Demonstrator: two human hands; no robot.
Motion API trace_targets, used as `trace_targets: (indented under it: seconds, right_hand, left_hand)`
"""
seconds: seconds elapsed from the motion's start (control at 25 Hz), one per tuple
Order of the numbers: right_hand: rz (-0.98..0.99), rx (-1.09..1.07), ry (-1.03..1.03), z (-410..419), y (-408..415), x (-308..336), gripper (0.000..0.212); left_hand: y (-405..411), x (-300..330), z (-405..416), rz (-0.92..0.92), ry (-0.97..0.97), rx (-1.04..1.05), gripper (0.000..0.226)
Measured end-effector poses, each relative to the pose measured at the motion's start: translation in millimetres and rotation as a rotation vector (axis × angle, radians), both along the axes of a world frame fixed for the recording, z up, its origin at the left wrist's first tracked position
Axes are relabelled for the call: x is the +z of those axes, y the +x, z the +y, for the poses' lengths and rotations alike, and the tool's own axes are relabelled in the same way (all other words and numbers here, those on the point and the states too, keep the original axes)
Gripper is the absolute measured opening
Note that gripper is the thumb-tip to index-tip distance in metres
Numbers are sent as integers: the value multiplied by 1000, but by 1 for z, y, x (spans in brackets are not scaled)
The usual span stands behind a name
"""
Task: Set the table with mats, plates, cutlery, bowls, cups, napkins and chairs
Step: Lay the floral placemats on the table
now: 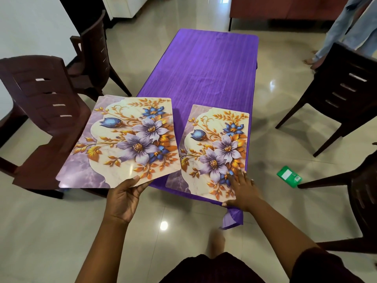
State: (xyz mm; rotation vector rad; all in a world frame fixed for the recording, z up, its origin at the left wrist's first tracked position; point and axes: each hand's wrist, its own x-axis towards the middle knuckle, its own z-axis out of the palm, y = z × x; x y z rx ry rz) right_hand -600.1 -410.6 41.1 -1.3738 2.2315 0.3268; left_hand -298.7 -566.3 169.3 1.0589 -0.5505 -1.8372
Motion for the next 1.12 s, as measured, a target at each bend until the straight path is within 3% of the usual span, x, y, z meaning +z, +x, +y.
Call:
trace_targets:
  seconds: [1.12]
  right_hand:
    - [-24, -82, 18, -3, 8, 11, 119]
  left_hand:
    - [59, 16, 33, -22, -26, -105, 45]
